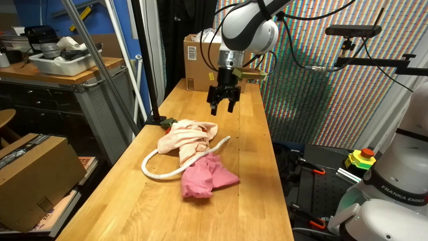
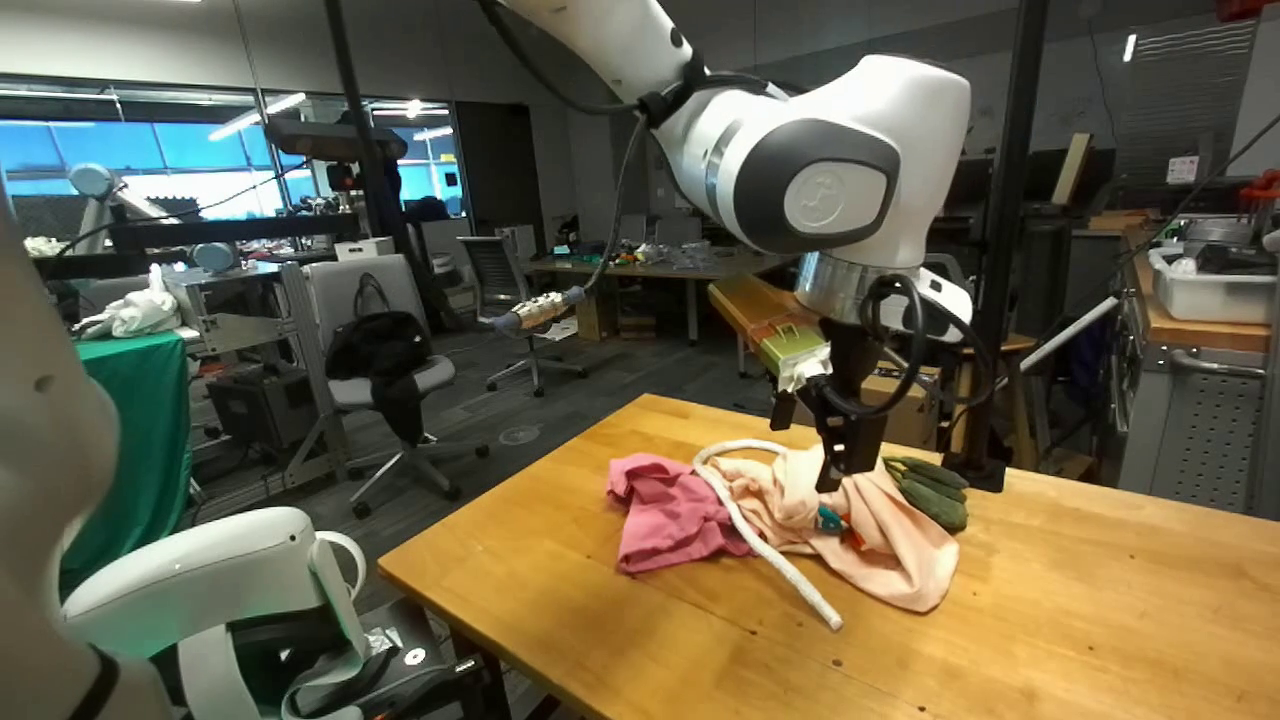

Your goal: Separate the clothes, rope and plush toy on the table

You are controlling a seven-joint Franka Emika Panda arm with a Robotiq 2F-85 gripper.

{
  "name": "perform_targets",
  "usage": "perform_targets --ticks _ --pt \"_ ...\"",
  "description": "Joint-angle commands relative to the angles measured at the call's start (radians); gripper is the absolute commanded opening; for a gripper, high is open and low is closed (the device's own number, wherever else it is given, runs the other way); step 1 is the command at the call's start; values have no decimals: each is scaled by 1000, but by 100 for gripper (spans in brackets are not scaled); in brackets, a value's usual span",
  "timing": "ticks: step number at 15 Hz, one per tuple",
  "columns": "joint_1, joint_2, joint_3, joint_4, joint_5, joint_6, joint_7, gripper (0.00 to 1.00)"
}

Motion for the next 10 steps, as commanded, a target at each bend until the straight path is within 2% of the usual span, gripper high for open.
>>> perform_targets --ticks 1,6,10 --pt "36 118 30 108 -56 39 121 100" --pt "105 228 43 217 -173 3 267 100" --pt "150 292 41 280 -238 -14 323 100"
